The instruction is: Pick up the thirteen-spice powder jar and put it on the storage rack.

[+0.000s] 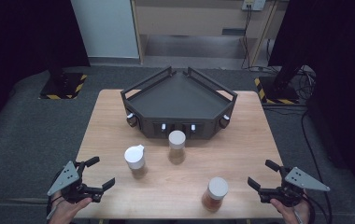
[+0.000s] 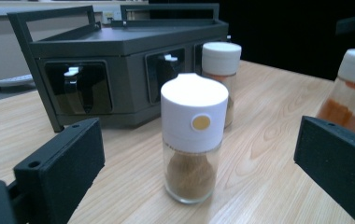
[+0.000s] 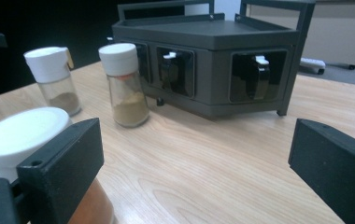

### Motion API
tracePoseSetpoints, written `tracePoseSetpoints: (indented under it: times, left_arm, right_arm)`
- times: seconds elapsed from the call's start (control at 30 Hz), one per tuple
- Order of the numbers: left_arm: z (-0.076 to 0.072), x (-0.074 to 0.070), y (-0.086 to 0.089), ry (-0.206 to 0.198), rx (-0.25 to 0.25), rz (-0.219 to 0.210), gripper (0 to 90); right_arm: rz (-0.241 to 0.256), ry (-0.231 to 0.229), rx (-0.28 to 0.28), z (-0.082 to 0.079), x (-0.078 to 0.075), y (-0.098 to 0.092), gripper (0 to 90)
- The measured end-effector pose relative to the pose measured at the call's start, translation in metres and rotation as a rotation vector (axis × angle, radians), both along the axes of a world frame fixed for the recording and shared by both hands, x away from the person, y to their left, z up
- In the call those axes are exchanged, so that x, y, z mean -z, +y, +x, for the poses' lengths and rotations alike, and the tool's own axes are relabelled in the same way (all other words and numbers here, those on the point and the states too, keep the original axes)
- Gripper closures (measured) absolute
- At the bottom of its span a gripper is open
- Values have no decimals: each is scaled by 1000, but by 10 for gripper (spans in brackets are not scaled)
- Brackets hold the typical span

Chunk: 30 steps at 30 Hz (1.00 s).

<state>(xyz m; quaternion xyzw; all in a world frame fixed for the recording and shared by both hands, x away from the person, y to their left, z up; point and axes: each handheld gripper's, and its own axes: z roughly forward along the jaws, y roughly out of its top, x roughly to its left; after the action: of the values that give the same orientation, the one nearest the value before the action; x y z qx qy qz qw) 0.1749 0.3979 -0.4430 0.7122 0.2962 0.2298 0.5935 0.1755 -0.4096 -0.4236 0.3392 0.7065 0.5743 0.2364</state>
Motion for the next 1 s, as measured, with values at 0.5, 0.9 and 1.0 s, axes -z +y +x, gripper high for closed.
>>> tracePoseSetpoints:
  times: [0.5, 0.9, 1.0]
  left_arm:
    - [-1, -1, -1, -8, -1, 13, 1]
    - [-1, -1, 0, -4, -4, 7, 1]
    - [-1, -1, 0, 1, -1, 4, 0]
  right_arm:
    - [3, 19, -27, 3, 0, -2, 39]
    - [7, 19, -17, -1, -1, -4, 36]
    - [9, 21, -12, -3, -1, -4, 35]
